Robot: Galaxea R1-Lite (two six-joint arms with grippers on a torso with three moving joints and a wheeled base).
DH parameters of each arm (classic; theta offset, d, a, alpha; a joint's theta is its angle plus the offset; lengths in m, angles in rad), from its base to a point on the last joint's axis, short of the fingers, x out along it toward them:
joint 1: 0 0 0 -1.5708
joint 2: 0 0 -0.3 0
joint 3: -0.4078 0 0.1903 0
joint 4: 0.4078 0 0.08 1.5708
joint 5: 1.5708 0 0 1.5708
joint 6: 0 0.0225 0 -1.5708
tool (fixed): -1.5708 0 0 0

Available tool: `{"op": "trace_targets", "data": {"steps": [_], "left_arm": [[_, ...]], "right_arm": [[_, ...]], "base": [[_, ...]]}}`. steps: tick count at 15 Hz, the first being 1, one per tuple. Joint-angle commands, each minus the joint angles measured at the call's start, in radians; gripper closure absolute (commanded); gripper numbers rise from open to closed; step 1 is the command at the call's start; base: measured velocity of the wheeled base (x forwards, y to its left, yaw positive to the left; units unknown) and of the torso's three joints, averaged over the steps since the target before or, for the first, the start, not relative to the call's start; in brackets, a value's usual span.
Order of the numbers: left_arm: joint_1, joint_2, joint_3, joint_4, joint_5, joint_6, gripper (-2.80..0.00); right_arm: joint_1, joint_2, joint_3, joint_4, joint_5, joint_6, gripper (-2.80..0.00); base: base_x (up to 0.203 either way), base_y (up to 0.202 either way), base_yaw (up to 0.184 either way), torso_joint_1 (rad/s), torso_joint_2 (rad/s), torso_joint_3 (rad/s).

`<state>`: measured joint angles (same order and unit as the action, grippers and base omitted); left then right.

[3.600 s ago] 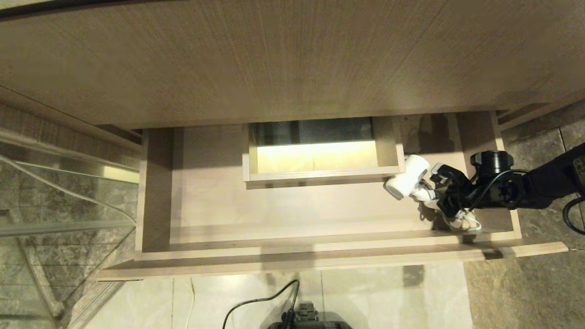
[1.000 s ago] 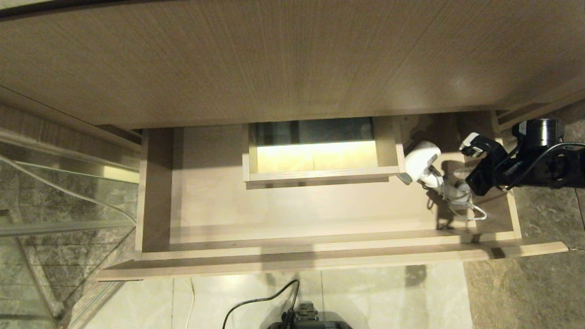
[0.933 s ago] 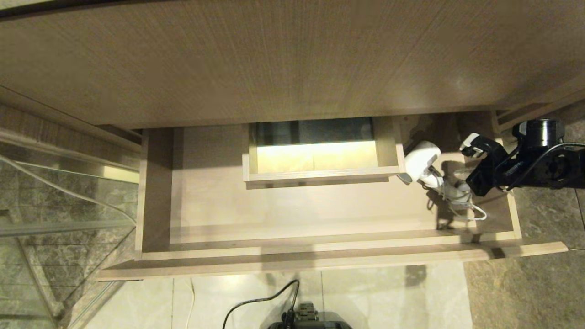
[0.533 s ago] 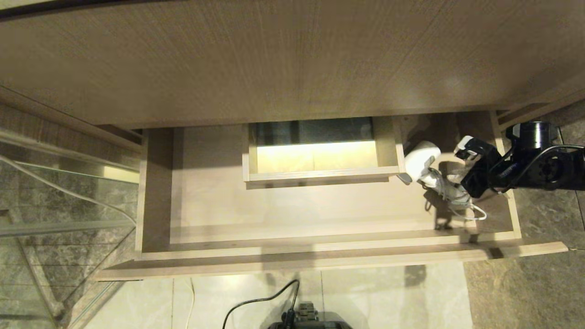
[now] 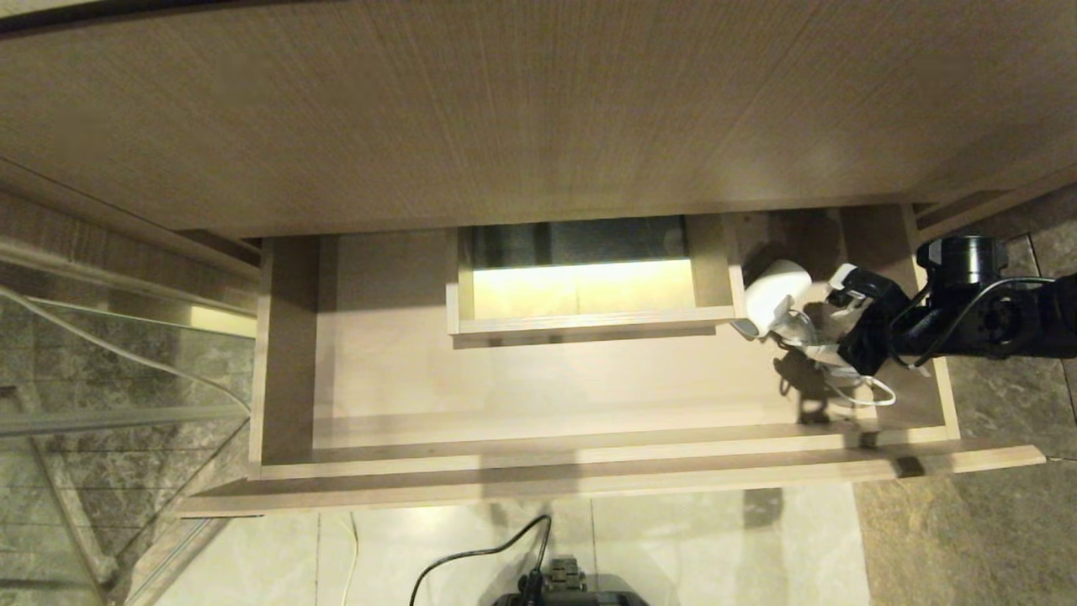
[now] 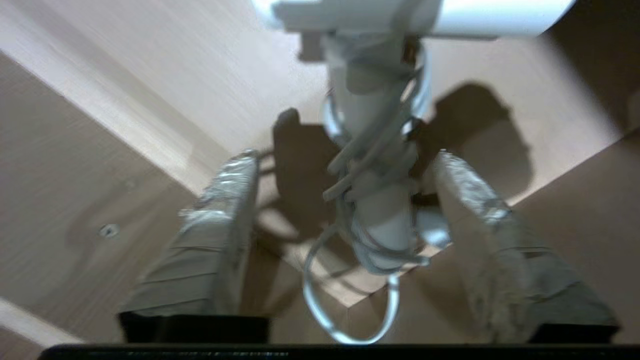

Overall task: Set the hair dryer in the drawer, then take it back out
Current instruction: Take the hairdryer out

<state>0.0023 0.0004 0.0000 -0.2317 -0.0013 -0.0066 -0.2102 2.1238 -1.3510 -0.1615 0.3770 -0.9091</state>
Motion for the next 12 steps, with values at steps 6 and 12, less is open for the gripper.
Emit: {"op": "trace_targets", "data": {"steps": [6,12], "left_arm": [[0.001,0.0,0.04,-0.003,0.0,0.0,-2.8],[0.001,0.0,0.04,-0.001,0.0,0.0,-2.8]], "right_arm": [[0.023,0.076,-0.031,-0.008,-0.004,-0.001,-2.8],[0.023,0.185,-0.136,-0.016,-0.004,0.001,-2.8]], "base": [[0.0,0.0,0.0,0.0,0.0,0.0],[0.0,0.0,0.0,0.0,0.0,0.0]]}}
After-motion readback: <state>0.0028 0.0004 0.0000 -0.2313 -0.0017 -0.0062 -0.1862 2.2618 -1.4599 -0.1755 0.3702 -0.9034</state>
